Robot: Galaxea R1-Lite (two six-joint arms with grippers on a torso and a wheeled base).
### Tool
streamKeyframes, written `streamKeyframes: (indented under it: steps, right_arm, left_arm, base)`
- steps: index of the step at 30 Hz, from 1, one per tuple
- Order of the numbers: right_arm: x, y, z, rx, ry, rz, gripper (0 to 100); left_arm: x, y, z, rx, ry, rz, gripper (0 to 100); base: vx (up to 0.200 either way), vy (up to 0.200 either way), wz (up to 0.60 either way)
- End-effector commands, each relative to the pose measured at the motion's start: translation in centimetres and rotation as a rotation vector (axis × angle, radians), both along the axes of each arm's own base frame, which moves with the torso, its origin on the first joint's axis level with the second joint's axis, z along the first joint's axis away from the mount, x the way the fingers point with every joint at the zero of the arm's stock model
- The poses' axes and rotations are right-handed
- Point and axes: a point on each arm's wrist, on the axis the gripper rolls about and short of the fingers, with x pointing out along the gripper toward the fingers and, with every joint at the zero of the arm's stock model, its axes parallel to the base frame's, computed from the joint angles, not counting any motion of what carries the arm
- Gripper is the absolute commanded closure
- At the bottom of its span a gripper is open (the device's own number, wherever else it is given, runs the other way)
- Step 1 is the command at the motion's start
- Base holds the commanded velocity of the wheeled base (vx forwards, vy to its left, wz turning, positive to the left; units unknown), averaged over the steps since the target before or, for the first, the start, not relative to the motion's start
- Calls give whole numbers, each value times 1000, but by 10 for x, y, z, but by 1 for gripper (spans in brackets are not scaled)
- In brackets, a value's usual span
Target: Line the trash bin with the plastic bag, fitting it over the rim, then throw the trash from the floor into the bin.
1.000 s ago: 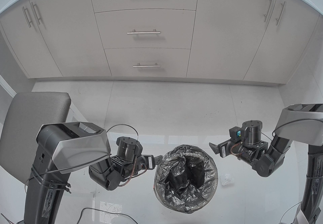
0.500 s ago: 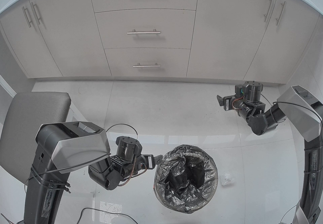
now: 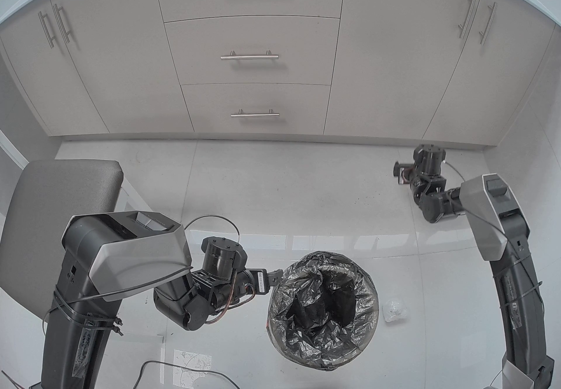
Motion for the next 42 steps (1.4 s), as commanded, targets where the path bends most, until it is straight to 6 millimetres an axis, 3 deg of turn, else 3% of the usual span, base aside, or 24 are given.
streamKeyframes:
  steps: [1, 6, 13, 28, 42]
  right_arm:
    - [-21, -25, -177, -68, 426, -121, 0]
    - [-31, -30, -193, -66, 570, -137, 0]
    - [-36, -28, -198, -52, 627, -136, 0]
    - [-68, 6, -218, 50, 939, -75, 0]
    - [-92, 10, -227, 249, 1189, -17, 0]
  left_arm:
    - [-1, 0, 0, 2, 1, -1, 0]
    - [-1, 0, 0, 2, 1, -1, 0]
    - [-2, 0, -1, 6, 2, -4, 0]
    - [-2, 0, -1, -9, -16, -2, 0]
    - [-2, 0, -1, -7, -16, -3, 0]
  base:
    - [0, 0, 0]
    - [0, 0, 0]
    - [0, 0, 0]
    - [0, 0, 0]
    - [0, 0, 0]
